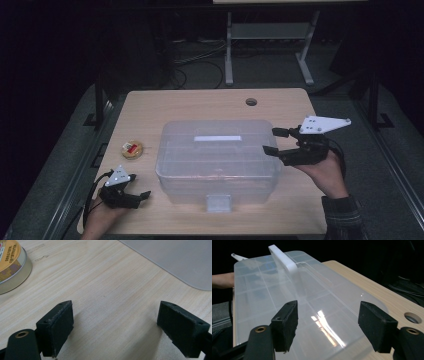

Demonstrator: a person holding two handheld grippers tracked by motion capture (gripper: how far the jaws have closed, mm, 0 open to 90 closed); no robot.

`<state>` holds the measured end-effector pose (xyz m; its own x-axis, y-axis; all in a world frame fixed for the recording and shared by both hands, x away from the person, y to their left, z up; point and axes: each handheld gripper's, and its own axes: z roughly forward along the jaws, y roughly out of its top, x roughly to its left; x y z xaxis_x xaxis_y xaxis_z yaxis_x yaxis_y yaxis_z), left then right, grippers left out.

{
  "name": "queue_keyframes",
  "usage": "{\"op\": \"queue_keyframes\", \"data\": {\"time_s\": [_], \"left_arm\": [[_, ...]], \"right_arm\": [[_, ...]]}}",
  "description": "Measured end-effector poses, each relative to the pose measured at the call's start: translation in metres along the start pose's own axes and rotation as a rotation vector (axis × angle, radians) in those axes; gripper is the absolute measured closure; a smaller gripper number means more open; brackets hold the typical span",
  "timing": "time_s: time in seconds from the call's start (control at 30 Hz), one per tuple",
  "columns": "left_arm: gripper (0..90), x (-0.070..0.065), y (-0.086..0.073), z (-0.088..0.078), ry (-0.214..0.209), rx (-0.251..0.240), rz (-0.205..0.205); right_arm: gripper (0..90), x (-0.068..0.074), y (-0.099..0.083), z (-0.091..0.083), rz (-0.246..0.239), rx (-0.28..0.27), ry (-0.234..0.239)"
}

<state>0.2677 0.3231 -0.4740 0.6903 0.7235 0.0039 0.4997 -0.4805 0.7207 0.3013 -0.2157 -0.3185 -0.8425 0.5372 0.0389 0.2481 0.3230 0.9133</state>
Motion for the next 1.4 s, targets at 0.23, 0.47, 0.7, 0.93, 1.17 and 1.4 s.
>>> {"op": "queue_keyframes", "data": {"time_s": [0.23, 0.47, 0.7, 0.93, 1.17, 1.4], "left_arm": [[12.9, 0.000, 0.000, 0.000, 0.000, -0.001, 0.000], [12.9, 0.000, 0.000, 0.000, -0.001, -0.003, -0.001], [12.8, 0.001, 0.001, 0.001, -0.004, 0.000, 0.002], [12.8, 0.001, 0.002, 0.002, -0.003, 0.000, 0.003], [12.9, 0.001, 0.002, 0.002, -0.004, 0.001, 0.004], [12.9, 0.001, 0.002, 0.002, -0.003, 0.001, 0.004]], "right_arm": [[31.5, 0.002, 0.012, 0.013, -0.016, -0.016, 0.022], [30.7, 0.008, 0.021, 0.027, -0.037, -0.013, 0.046], [30.0, 0.013, 0.025, 0.036, -0.060, 0.004, 0.069], [29.5, 0.015, 0.026, 0.043, -0.062, 0.006, 0.088], [29.2, 0.019, 0.033, 0.047, -0.075, 0.011, 0.111], [30.1, 0.022, 0.035, 0.051, -0.094, 0.027, 0.111]]}}
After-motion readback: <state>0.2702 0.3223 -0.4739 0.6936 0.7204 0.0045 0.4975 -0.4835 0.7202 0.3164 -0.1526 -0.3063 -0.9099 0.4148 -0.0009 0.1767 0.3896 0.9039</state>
